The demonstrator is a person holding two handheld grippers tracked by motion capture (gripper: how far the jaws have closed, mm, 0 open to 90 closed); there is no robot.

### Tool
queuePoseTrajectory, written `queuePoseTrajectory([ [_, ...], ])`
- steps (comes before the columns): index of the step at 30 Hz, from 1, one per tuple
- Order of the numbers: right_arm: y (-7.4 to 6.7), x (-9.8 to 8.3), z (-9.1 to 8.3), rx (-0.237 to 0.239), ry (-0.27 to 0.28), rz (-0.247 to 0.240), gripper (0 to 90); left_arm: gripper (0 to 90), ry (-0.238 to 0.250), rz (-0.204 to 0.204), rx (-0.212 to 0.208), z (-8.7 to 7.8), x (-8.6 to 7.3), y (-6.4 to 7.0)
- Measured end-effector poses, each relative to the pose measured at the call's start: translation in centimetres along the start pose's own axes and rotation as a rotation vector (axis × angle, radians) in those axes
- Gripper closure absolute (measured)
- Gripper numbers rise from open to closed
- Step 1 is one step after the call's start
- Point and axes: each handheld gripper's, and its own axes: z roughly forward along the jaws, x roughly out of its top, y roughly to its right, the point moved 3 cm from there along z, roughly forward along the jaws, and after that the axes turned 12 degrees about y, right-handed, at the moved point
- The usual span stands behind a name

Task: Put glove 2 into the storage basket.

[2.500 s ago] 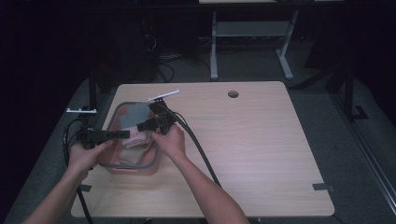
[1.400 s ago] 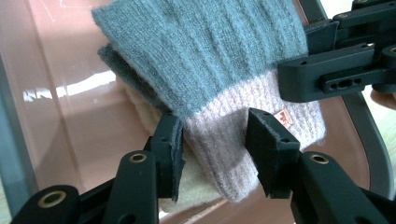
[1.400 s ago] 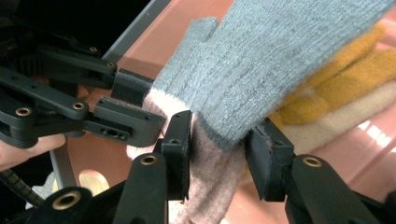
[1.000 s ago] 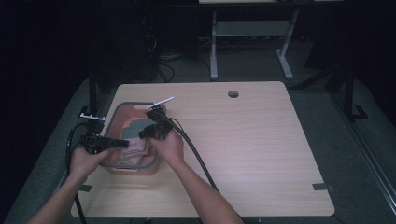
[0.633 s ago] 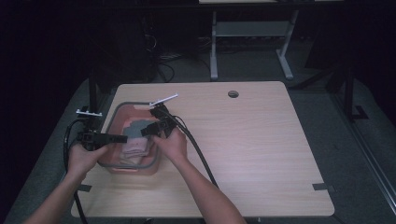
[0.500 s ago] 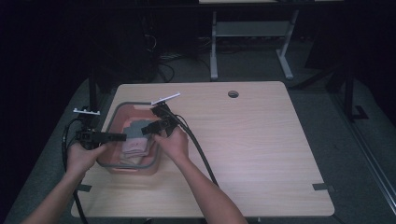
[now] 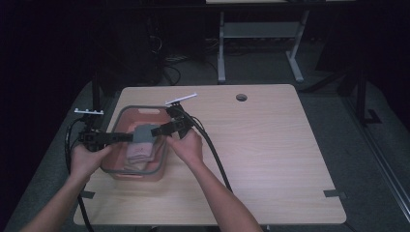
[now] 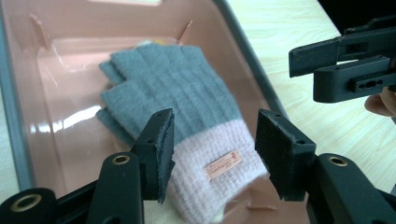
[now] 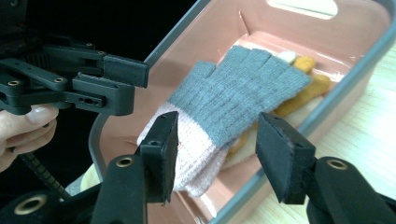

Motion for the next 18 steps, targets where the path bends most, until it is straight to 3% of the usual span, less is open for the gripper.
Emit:
queuePoseTrajectory([
  [5, 0.4, 0.3, -1.2, 0.008, 0.015, 0.010, 45.0, 44.4, 0.016, -0.013, -0.019, 0.2, 0.2, 0.6],
  [18, 2.0, 1.0, -4.3, 0.000, 0.047, 0.030, 44.1, 39.2, 0.043, 0.013, -0.058, 1.0, 1.1, 2.8],
])
